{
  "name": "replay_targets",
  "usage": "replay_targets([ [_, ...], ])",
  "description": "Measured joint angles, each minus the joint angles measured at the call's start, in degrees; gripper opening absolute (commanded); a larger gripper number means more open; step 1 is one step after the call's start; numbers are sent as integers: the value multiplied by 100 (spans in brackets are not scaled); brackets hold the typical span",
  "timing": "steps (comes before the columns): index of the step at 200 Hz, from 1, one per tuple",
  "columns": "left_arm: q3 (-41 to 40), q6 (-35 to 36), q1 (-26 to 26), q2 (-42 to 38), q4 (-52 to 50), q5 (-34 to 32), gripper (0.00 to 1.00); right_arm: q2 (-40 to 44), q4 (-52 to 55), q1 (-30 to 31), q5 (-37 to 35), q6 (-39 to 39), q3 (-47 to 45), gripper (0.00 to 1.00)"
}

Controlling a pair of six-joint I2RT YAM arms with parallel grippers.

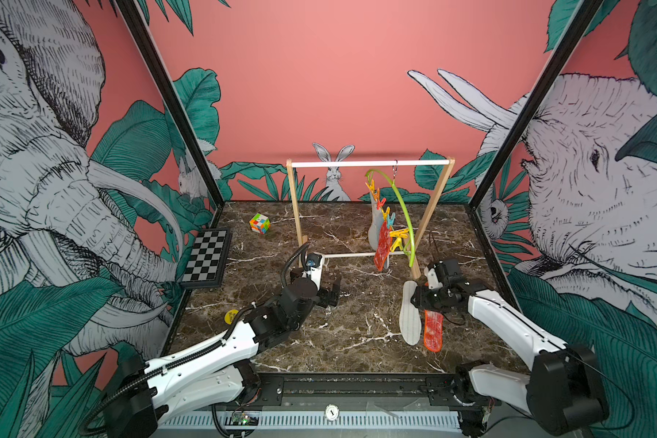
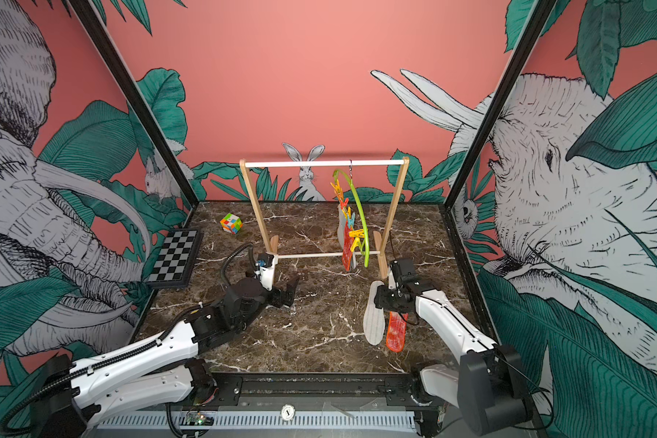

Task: Take the shoe insoles off the hanger
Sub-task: Place the insole at the center of the board, then remove the insole from the hanger.

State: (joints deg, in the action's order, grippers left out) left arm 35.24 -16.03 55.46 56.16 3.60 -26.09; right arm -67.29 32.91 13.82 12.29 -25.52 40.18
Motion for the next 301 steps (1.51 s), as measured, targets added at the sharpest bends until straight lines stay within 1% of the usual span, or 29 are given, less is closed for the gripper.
replay_targets([
  [22, 4, 321, 0, 291, 420, 57, 100, 385, -9, -24, -66, -87, 122, 60],
  [46, -48, 673, 0, 658, 1130, 184, 100, 988, -46, -28, -208, -216, 188, 65],
  [56, -48, 782, 0, 881, 1399, 212, 99, 1246, -35, -33, -271, -269, 280, 66],
  [76, -39, 955, 0, 1397, 1829, 282, 100, 1587, -37, -57, -256, -343, 599, 71],
  [86, -20, 1014, 0, 1690, 2050, 315, 99, 1703, -79, -61, -195, -374, 741, 72],
  [97, 33, 1054, 0, 2048, 2297, 345, 99, 1790, -125, -66, -114, -409, 848, 72],
  [128, 160, 1134, 0, 3075, 3252, 470, 91, 1775, -114, -66, 57, -533, 1110, 70],
  [155, 402, 1137, 37, 3995, 4100, 448, 90, 1690, -105, -66, 232, -656, 1228, 70],
  [156, 444, 1139, 46, 4118, 4192, 433, 90, 1690, -105, -66, 249, -671, 1226, 70],
  [175, 758, 1141, 127, 4763, 4625, 319, 89, 1694, -87, -72, 361, -769, 1226, 71],
  [191, 1086, 1145, 205, 5239, 4826, 221, 88, 1740, -59, -72, 422, -822, 1226, 74],
  [213, 1445, 1132, 267, 5635, 4948, 105, 86, 1875, 52, -79, 431, -846, 1228, 76],
  [242, 1784, 1084, 299, 5945, 4992, -79, 79, 2057, 249, -111, 435, -835, 1228, 78],
  [301, 2308, 1045, 295, 6430, 4824, -413, 79, 2085, 415, -188, 503, -835, 1233, 79],
])
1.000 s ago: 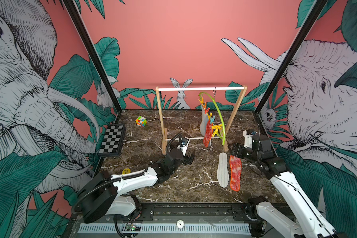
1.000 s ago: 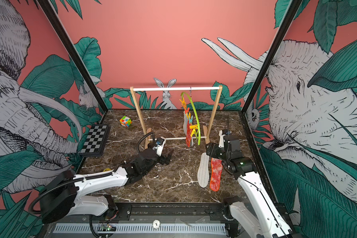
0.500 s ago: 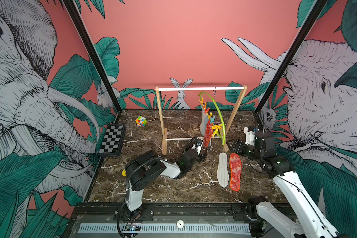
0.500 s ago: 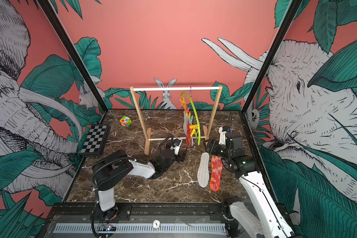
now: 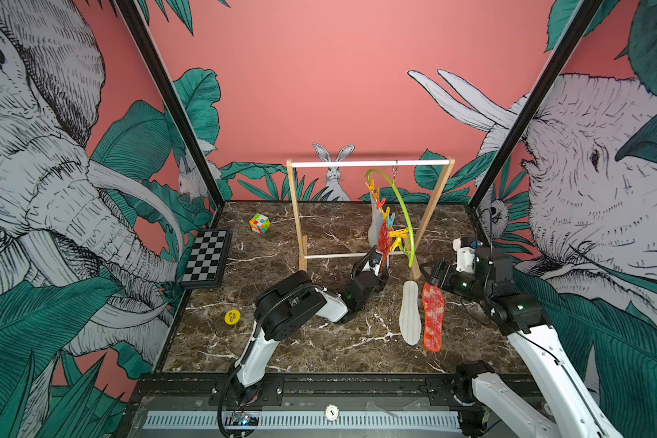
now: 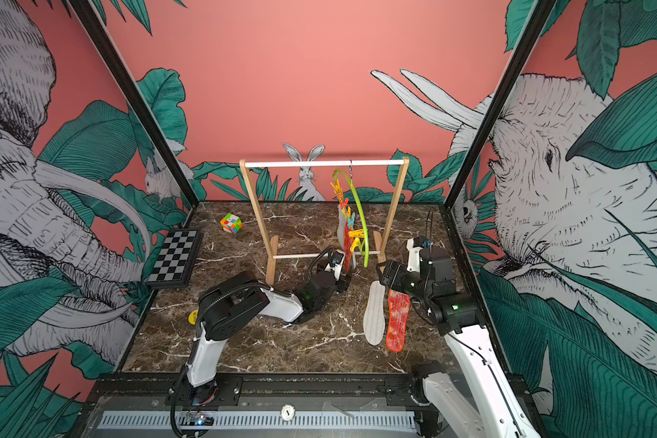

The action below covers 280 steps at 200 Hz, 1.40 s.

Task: Take the shoe insoles off the hanger
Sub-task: Remove the insole from the hanger.

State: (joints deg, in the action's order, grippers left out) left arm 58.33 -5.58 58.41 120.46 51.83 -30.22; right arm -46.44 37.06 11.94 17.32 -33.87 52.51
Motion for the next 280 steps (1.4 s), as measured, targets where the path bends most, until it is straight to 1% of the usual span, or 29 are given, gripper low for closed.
replay_targets([
  [113, 595, -129, 2, 546, -542, -518, 77, -17, 57, -122, 221, 7, 103, 81],
  [128, 669, -179, 2, 634, -549, -586, 76, -22, 70, -142, 254, 7, 103, 80],
  [172, 946, -367, 2, 876, -638, -717, 69, -42, 101, -162, 343, 2, 103, 81],
  [204, 957, -448, 2, 890, -656, -881, 57, -42, 101, -184, 444, -4, 103, 81],
  [229, 892, -481, -13, 885, -605, -984, 42, -42, 90, -188, 481, -48, 103, 81],
  [241, 791, -487, -39, 876, -573, -1001, 35, -42, 74, -195, 505, -76, 101, 81],
  [280, 282, -444, -94, 621, -511, -1095, 18, -87, -151, -199, 643, -295, 17, 80],
])
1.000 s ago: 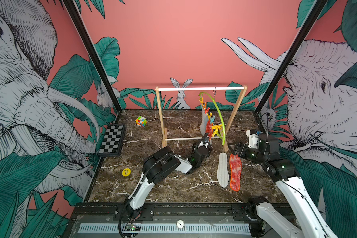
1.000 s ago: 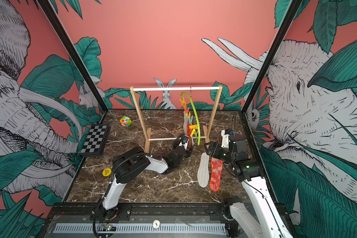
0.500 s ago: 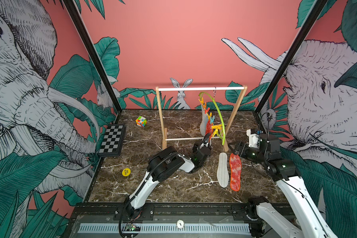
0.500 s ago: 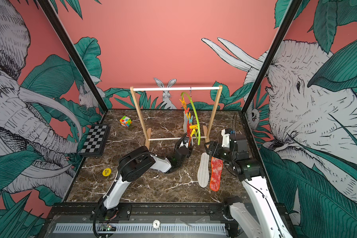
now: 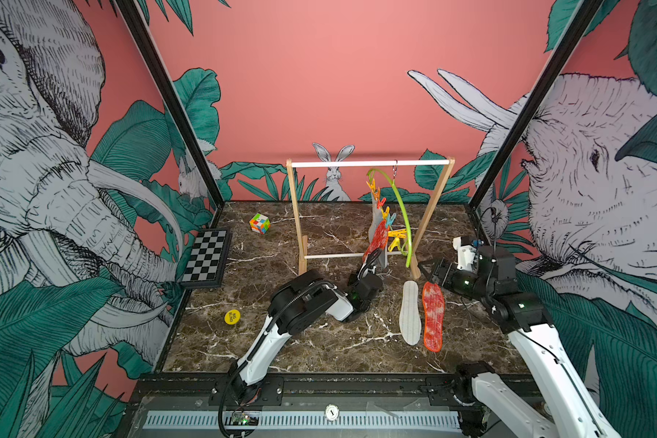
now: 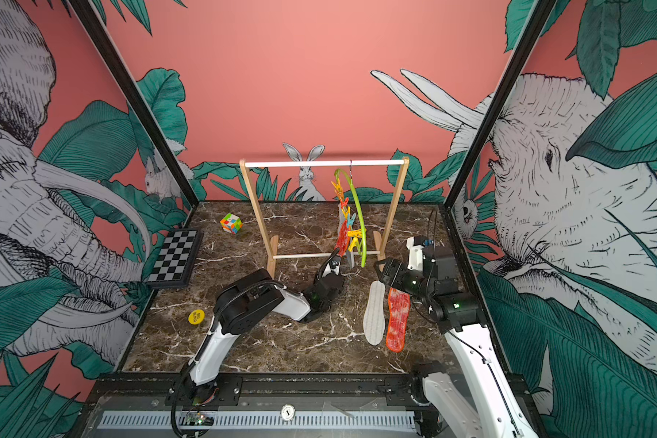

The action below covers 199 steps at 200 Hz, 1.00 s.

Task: Take the shoe insoles off the hanger
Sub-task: Remove the insole from the hanger.

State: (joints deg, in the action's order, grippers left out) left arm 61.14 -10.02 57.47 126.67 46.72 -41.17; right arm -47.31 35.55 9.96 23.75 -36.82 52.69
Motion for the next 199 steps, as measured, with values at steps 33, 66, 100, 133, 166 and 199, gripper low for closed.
replay_targets([
  [33, -313, 59, -31, -354, 118, -76, 10, -208, -197, -28, 125, -199, -96, 79],
  [66, -605, 107, -63, -678, 238, -186, 5, -330, -407, -61, 267, -413, -170, 78],
  [100, -850, 125, -107, -946, 295, -267, 1, -448, -645, -81, 387, -675, -219, 74],
  [133, -1056, 125, -175, -1163, 297, -306, 0, -581, -835, -140, 442, -911, -223, 71],
  [166, -1191, 122, -247, -1432, 275, -302, 0, -610, -929, -210, 444, -1062, -260, 71],
  [199, -1287, 85, -328, -1746, 162, -256, 0, -632, -992, -227, 431, -1141, -293, 72],
])
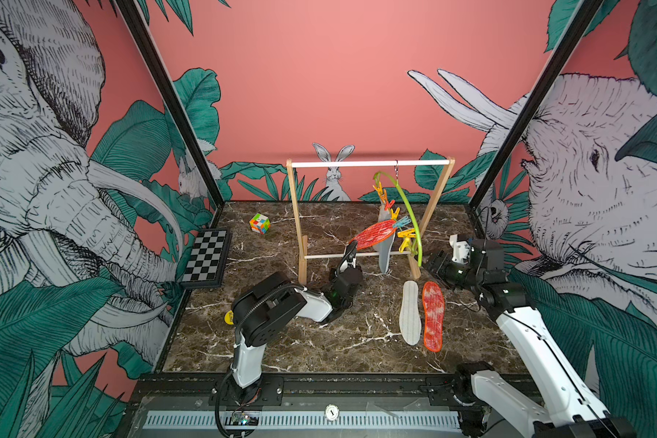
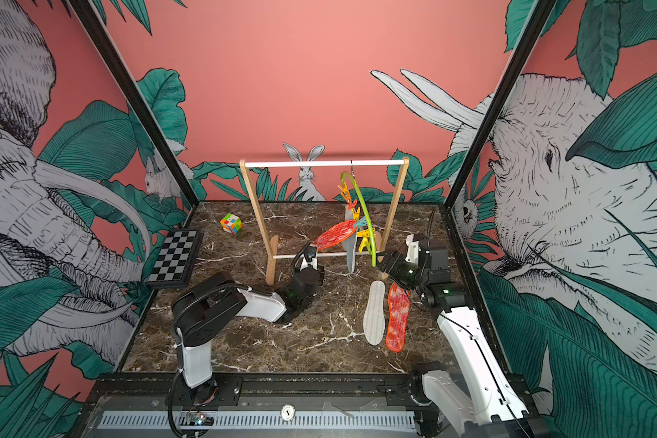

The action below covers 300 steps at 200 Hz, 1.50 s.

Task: Take the shoe insoles off the hanger
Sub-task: Remove the insole from the hanger.

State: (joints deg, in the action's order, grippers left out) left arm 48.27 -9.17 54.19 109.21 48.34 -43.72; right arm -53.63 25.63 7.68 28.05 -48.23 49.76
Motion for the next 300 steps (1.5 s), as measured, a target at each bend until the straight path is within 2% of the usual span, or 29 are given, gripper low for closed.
replay_targets([
  [60, -2, -44, -68, -337, -442, 142, 0, -87, -363, -37, -63, -203, -87, 77],
  [114, -107, -24, -234, -702, -741, 417, 0, -343, -916, -63, -11, -601, -83, 77],
  [194, -219, 179, -581, -1322, -1128, 1040, 0, -780, -2063, -225, 153, -1694, -50, 75],
  [236, -216, 221, -715, -1355, -1397, 1327, 0, -1045, -3038, -249, 153, -2352, -160, 77],
  [300, 0, 219, -837, -1355, -1744, 1593, 0, -1633, -3960, -249, 236, -2876, -166, 79],
])
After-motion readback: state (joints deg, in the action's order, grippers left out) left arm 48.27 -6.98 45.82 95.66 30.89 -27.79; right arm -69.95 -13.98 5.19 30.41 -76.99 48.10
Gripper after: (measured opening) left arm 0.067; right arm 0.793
